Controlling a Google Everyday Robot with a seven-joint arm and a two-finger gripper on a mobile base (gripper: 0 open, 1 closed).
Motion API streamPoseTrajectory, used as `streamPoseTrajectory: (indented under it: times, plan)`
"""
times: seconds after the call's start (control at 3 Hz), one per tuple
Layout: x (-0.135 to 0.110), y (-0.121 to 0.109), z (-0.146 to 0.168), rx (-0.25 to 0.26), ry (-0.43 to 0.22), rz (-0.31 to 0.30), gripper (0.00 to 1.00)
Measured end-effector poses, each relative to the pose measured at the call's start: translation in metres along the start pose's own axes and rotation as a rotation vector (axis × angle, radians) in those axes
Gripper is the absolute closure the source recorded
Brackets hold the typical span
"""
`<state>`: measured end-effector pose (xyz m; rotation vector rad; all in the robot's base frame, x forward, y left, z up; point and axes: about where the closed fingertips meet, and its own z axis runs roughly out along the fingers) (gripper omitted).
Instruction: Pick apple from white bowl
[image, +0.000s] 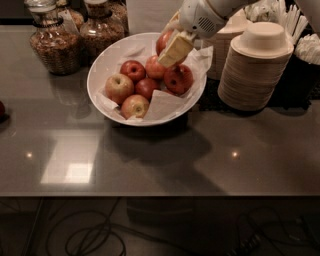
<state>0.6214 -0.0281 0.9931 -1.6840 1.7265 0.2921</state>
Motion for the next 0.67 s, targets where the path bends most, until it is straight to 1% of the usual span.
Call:
streamPoseTrajectory:
  times: [0.33, 0.67]
  plan:
    - [-0.0151, -0.0134, -0.0233, 0.049, -0.029, -0.02, 1.0]
    - [-0.0151, -0.0134, -0.0232, 0.049, -0.029, -0.02, 1.0]
